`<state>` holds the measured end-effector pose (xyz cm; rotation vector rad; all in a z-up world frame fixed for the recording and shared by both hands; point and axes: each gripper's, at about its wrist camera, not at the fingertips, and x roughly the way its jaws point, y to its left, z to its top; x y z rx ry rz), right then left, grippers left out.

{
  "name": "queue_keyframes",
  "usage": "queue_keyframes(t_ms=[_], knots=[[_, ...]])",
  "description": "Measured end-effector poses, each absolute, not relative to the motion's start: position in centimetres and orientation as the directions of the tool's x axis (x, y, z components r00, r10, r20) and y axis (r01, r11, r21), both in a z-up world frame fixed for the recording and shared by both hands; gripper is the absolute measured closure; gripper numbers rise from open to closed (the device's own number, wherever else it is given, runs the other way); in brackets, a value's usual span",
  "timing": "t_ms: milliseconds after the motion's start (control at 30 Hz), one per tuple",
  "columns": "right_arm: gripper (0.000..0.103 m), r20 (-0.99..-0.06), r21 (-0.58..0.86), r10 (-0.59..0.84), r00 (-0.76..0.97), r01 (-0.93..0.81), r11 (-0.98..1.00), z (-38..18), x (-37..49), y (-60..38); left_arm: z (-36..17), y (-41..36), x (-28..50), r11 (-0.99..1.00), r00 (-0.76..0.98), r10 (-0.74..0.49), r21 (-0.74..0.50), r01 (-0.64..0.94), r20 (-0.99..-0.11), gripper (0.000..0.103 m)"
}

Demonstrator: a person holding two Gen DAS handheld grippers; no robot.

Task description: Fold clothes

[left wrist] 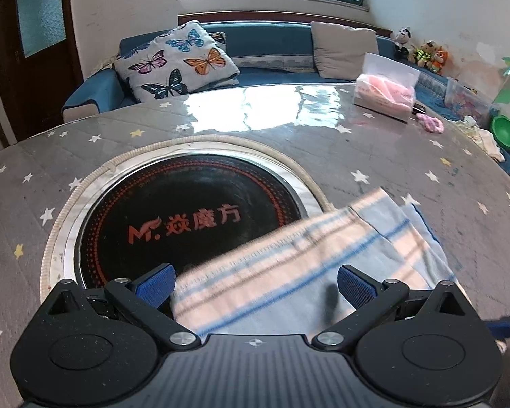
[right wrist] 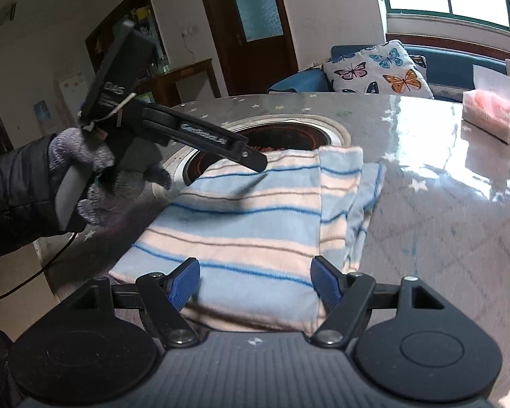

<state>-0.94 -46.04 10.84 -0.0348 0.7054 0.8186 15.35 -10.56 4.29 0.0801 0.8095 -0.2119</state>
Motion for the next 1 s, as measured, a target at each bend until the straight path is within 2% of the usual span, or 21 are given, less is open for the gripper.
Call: queue_keyframes(t_ms=[200,433,600,800,1000], knots=[[0.029,-0.561,0.255,0.686,0.463,-0.692,0.675,11.8,-2.0,-46.5,4.8,-9.6,12.8,0.975,0.675,-0.169,-0.022,0.221,-0.718,0.0],[0.028,-0.58,0.253,0.676,0.455,-0.688,0.68,10.9,-2.8,-46.8,4.5,-7.7,9.3,0.979,0.668,-0.154,-0.02,0.204,-0.728,0.0],[0.028,-0.543,0.27,0.713,0.443,-0.712,0.648,11.8,-3.1,-46.4,4.0,-6.7,6.8,0.983,0.658,-0.138,-0.02,0.183,-0.741,0.0],[0.028,-0.594,0.276,0.702,0.394,-0.719,0.637,10.3,-3.3,-45.8,3.1,-6.2,4.4,0.981,0.646,-0.114,0.017,0.192,-0.755,0.0],[0.028,-0.556,0.29,0.743,0.373,-0.75,0.594,11.3,-3.3,-45.3,2.5,-5.9,3.7,0.981,0.637,-0.106,0.024,0.193,-0.763,0.0]])
